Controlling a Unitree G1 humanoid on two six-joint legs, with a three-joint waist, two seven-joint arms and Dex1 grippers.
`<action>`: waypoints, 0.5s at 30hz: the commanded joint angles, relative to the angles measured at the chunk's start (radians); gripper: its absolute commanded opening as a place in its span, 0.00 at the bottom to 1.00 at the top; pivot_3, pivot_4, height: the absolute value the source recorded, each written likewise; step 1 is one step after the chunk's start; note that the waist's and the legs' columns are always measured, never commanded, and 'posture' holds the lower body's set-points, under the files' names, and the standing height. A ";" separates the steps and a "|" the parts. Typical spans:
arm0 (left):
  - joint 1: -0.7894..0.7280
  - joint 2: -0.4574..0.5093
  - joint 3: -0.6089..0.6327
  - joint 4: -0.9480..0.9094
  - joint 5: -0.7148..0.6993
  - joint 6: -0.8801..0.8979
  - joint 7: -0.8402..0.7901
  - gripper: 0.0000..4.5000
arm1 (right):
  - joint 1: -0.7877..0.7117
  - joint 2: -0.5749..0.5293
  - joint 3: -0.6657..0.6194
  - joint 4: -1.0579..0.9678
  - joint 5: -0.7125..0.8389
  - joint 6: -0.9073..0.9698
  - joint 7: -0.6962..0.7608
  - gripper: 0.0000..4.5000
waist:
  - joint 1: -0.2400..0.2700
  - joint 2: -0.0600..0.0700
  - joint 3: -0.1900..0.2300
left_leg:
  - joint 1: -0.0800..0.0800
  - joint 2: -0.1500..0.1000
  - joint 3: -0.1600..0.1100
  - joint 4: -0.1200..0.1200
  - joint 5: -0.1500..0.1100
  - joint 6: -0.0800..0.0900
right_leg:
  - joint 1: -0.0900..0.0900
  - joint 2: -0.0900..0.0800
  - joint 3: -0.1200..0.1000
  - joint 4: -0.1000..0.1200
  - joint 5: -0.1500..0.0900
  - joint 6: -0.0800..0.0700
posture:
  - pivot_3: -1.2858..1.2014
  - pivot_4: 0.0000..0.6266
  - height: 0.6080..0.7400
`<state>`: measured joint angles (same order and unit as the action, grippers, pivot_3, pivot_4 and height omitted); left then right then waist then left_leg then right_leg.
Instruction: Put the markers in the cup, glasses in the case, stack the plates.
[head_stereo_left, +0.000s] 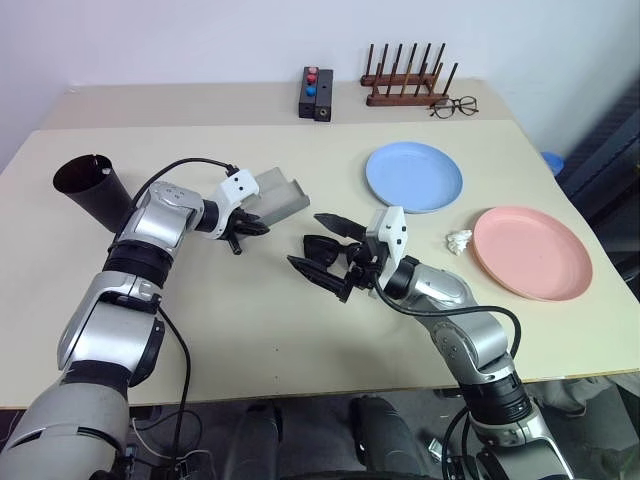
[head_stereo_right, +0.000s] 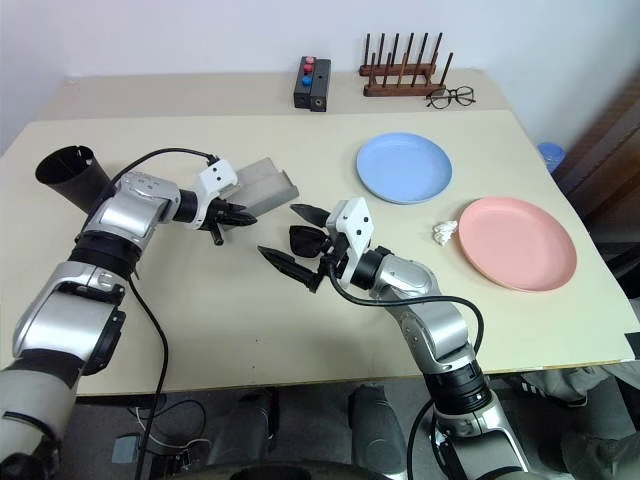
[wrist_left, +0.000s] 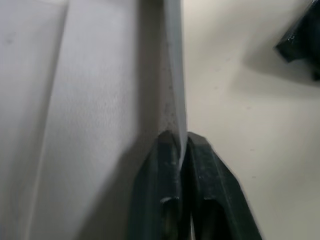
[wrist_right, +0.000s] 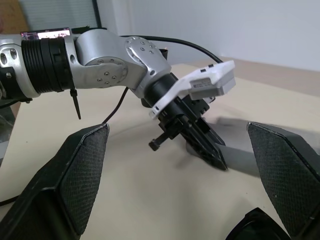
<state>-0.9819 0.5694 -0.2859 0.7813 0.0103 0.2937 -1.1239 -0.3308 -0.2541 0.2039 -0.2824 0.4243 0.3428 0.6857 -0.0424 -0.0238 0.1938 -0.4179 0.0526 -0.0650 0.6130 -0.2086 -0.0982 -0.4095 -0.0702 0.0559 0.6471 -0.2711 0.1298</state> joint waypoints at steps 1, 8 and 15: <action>0.034 0.019 0.039 -0.044 -0.011 -0.039 -0.019 0.00 | -0.006 0.002 -0.012 -0.051 0.009 -0.008 -0.002 1.00 | -0.001 0.000 0.000 | 0.000 0.000 0.000 0.000 0.000 0.000 | 0.000 0.000 0.000 0.000 0.000 0.000 | 0.52 0.24 1.00; 0.148 0.109 0.102 -0.229 -0.082 -0.073 -0.148 0.00 | -0.012 -0.005 -0.015 -0.044 0.010 -0.009 0.007 1.00 | -0.004 0.000 0.000 | 0.000 0.000 0.000 0.000 0.000 0.000 | 0.000 0.000 0.000 0.000 0.000 0.000 | 0.52 0.24 1.00; 0.349 0.325 0.134 -0.543 -0.188 0.018 -0.368 0.00 | 0.000 -0.044 -0.030 -0.048 0.014 -0.008 0.034 1.00 | 0.001 0.000 0.000 | 0.000 0.001 0.000 0.000 0.000 0.000 | -0.001 0.000 0.000 0.001 0.000 -0.001 | 0.52 0.24 1.00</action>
<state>-0.6448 0.8585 -0.1862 0.3233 -0.1356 0.2946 -1.4391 -0.3262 -0.2930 0.1940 -0.2876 0.4250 0.3430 0.7084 -0.0418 -0.0234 0.1941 -0.4179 0.0534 -0.0648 0.6128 -0.2086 -0.0982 -0.4097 -0.0701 0.0560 0.6478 -0.2718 0.1281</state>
